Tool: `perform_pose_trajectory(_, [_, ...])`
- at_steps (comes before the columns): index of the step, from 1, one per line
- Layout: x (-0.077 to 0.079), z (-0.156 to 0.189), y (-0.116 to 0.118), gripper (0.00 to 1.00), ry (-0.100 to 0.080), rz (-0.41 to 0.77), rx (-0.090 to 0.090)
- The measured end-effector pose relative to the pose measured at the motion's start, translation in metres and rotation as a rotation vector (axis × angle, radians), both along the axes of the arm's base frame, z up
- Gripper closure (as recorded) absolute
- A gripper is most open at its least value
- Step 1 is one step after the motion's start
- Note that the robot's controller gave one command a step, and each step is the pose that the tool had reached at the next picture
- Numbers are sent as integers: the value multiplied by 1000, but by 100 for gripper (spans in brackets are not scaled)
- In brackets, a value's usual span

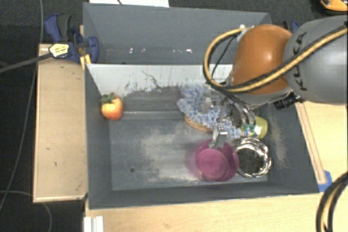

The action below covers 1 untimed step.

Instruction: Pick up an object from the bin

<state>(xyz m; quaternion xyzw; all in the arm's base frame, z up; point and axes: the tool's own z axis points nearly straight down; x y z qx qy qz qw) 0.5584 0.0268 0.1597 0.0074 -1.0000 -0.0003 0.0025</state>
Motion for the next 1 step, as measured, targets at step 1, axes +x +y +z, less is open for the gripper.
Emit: perform_pose_trajectory(1, [2, 4, 0, 0, -8, -1, 0])
